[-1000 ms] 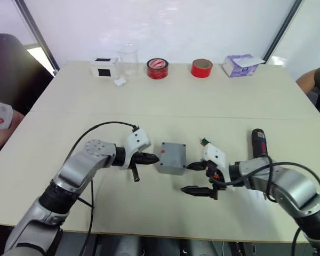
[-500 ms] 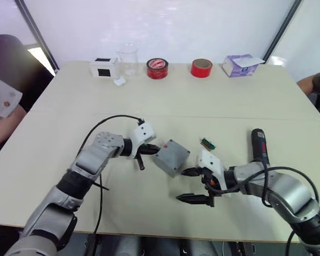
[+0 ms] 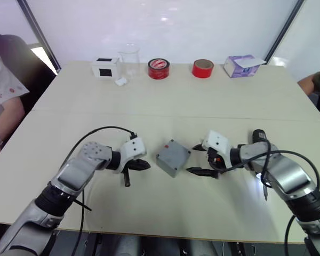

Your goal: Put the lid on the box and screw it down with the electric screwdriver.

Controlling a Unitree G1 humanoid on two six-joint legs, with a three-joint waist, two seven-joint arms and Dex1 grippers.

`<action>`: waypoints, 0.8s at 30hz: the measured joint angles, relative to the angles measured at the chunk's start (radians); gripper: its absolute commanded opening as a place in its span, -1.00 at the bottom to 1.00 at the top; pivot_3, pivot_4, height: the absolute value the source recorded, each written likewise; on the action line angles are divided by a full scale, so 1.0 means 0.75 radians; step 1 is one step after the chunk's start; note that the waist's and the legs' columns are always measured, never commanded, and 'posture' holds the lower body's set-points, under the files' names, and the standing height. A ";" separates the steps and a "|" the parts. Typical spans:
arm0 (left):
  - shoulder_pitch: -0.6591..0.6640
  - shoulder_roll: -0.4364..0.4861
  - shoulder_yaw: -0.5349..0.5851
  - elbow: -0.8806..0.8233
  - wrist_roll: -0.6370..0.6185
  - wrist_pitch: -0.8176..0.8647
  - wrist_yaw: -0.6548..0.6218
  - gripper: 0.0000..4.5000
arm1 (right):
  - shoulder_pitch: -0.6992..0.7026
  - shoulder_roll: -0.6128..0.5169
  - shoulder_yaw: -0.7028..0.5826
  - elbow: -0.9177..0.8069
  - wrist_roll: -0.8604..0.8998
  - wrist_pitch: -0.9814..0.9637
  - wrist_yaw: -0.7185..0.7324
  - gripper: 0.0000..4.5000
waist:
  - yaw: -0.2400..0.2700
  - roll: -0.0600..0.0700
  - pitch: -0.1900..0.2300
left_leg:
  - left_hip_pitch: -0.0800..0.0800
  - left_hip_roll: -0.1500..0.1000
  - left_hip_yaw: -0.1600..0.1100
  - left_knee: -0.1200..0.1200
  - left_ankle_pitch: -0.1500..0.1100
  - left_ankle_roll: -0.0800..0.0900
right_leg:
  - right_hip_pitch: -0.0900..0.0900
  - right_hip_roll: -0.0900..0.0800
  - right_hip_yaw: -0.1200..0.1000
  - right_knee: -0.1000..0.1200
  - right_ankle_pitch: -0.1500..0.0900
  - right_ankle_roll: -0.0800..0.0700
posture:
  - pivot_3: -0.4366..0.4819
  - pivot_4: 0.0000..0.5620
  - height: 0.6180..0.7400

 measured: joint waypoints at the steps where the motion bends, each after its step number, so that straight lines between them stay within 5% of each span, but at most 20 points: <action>1: 0.000 -0.014 -0.002 -0.003 0.000 0.002 0.003 -1.00 | -0.002 0.000 0.005 0.003 -0.006 -0.008 0.015 0.98 | 0.000 0.000 0.000 | 0.000 0.000 0.000 0.000 0.000 0.000 | 0.000 0.000 0.000 0.000 0.000 0.000 | -0.05 -0.47 1.00; 10: -0.028 -0.131 -0.021 0.068 0.035 -0.046 0.078 -1.00 | 0.035 0.004 0.027 -0.051 -0.009 0.040 0.086 0.98 | -0.002 0.000 0.000 | 0.000 0.000 -0.001 0.002 0.000 0.000 | 0.000 0.000 0.000 0.002 0.000 0.000 | -0.05 -0.47 1.00; 24: -0.057 -0.132 -0.015 0.126 0.063 -0.094 0.090 -1.00 | 0.126 0.005 -0.015 -0.191 0.032 0.151 0.087 0.98 | -0.002 0.000 0.000 | 0.000 0.000 -0.001 0.004 0.000 0.000 | 0.000 0.000 0.000 0.003 0.000 0.000 | -0.05 -0.47 1.00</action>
